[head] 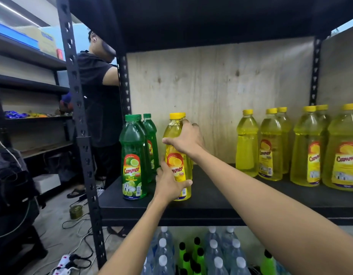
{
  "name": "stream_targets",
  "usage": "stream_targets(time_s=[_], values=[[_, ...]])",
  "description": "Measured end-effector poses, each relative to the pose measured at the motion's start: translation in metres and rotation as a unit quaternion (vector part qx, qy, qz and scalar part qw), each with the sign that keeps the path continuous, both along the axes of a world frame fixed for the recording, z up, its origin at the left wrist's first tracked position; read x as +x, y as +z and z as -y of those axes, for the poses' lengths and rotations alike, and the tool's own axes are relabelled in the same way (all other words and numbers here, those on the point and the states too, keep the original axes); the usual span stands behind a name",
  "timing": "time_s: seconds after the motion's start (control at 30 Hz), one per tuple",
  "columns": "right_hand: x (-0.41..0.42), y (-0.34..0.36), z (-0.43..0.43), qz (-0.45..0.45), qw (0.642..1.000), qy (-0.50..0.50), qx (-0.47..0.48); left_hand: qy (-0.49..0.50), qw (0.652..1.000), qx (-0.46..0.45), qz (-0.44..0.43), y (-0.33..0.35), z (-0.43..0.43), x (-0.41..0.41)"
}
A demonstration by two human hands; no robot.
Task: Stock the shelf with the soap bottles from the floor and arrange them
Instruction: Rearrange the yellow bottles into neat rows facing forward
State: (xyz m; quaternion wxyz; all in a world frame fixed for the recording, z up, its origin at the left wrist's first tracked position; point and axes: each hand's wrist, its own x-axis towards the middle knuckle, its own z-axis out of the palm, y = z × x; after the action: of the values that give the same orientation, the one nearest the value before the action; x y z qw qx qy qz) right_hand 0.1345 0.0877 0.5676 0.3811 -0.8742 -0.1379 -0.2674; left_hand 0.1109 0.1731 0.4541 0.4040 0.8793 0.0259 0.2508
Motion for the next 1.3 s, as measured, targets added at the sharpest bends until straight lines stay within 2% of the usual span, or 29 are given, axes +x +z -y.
stream_targets(time_s=[0.07, 0.17, 0.23, 0.3, 0.37, 0.5, 0.57, 0.67, 0.8, 0.93, 1.03, 1.13, 1.3], values=[[-0.003, 0.005, 0.007, -0.044, 0.998, 0.046, 0.010, 0.044, 0.997, 0.016, 0.061, 0.000, 0.007, -0.011], [-0.004, 0.015, 0.048, -0.082, 0.992, 0.069, 0.072, 0.095, 0.963, 0.037, 0.248, -0.002, 0.029, -0.031], [0.003, 0.021, 0.095, -0.050, 0.996, 0.010, 0.077, 0.056, 0.928, 0.084, 0.359, -0.002, 0.050, -0.035], [0.013, 0.025, 0.140, -0.022, 0.995, -0.048, 0.087, -0.023, 0.913, 0.131, 0.387, 0.003, 0.071, -0.031], [0.029, 0.029, 0.174, -0.003, 0.990, -0.095, 0.100, -0.090, 0.926, 0.141, 0.338, 0.009, 0.096, -0.017], [0.070, 0.036, 0.198, -0.009, 0.986, -0.145, 0.078, -0.164, 0.980, 0.017, 0.115, 0.022, 0.137, 0.035], [0.091, 0.036, 0.196, -0.016, 0.984, -0.174, 0.034, -0.164, 0.986, -0.021, 0.015, 0.025, 0.150, 0.067], [0.120, 0.029, 0.184, -0.031, 0.979, -0.200, 0.003, -0.161, 0.984, -0.049, -0.058, 0.018, 0.162, 0.105], [0.147, 0.018, 0.170, -0.039, 0.972, -0.233, -0.007, -0.143, 0.983, -0.083, -0.083, 0.006, 0.163, 0.141], [0.160, 0.010, 0.172, 0.017, 0.971, -0.238, 0.006, -0.142, 0.979, -0.099, -0.107, -0.002, 0.155, 0.167], [0.156, 0.006, 0.185, 0.040, 0.984, -0.171, 0.027, -0.187, 0.966, -0.118, -0.133, -0.005, 0.155, 0.173], [0.142, 0.007, 0.202, 0.036, 0.993, -0.087, 0.077, -0.207, 0.965, -0.114, -0.116, -0.007, 0.162, 0.175], [0.118, 0.012, 0.221, -0.048, 0.986, 0.104, 0.121, -0.227, 0.970, -0.085, -0.036, -0.007, 0.167, 0.174]])
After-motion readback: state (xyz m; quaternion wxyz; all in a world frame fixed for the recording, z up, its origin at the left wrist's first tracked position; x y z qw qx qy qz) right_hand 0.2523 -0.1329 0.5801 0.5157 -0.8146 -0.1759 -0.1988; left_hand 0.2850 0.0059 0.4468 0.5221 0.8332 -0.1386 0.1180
